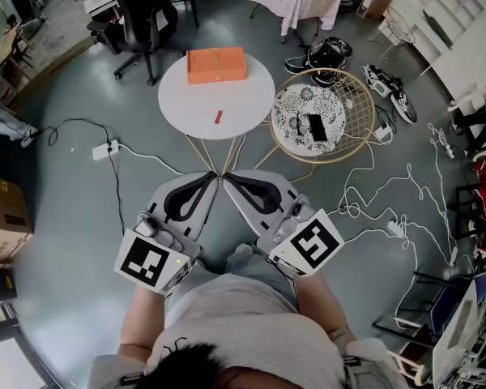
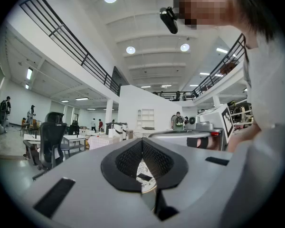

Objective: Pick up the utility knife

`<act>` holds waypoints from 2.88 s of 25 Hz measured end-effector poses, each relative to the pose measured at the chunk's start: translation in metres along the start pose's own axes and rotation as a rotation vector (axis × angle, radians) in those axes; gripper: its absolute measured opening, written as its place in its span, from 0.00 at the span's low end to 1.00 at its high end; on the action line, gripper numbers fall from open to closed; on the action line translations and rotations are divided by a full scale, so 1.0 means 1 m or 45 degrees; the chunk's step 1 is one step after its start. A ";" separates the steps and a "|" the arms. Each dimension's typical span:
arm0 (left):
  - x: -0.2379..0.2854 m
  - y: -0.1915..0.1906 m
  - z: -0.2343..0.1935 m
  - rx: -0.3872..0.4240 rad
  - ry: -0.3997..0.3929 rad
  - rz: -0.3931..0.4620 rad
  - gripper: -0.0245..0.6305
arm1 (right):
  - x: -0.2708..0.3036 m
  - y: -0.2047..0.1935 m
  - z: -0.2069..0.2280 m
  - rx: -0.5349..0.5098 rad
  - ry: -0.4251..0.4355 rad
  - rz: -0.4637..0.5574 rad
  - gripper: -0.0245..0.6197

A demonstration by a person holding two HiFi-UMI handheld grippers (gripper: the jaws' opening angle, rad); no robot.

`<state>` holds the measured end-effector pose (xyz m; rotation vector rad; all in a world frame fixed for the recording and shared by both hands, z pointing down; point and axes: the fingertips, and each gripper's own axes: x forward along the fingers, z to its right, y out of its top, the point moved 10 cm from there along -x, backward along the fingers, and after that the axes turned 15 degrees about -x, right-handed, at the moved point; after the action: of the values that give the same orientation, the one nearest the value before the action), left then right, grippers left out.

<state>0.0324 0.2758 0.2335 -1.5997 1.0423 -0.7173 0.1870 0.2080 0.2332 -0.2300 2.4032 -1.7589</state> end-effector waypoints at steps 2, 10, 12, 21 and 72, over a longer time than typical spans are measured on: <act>0.006 -0.003 0.003 -0.014 0.021 -0.021 0.05 | -0.005 -0.003 0.006 0.002 0.007 0.001 0.05; 0.036 -0.015 0.016 -0.024 0.076 -0.021 0.05 | -0.026 -0.014 0.032 0.010 0.046 0.010 0.05; 0.042 -0.018 0.020 -0.023 0.088 -0.018 0.05 | -0.031 -0.018 0.037 0.016 0.057 0.014 0.05; 0.050 -0.033 0.003 -0.106 0.295 0.000 0.06 | -0.033 -0.039 0.060 0.126 0.054 0.040 0.05; 0.162 -0.013 -0.289 -0.121 -0.069 -0.213 0.05 | 0.182 -0.177 0.181 0.314 -0.535 -0.500 0.05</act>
<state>-0.1403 0.0048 0.3154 -1.7941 0.9226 -0.7408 0.0534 -0.0527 0.3420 -0.9852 1.9154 -1.8976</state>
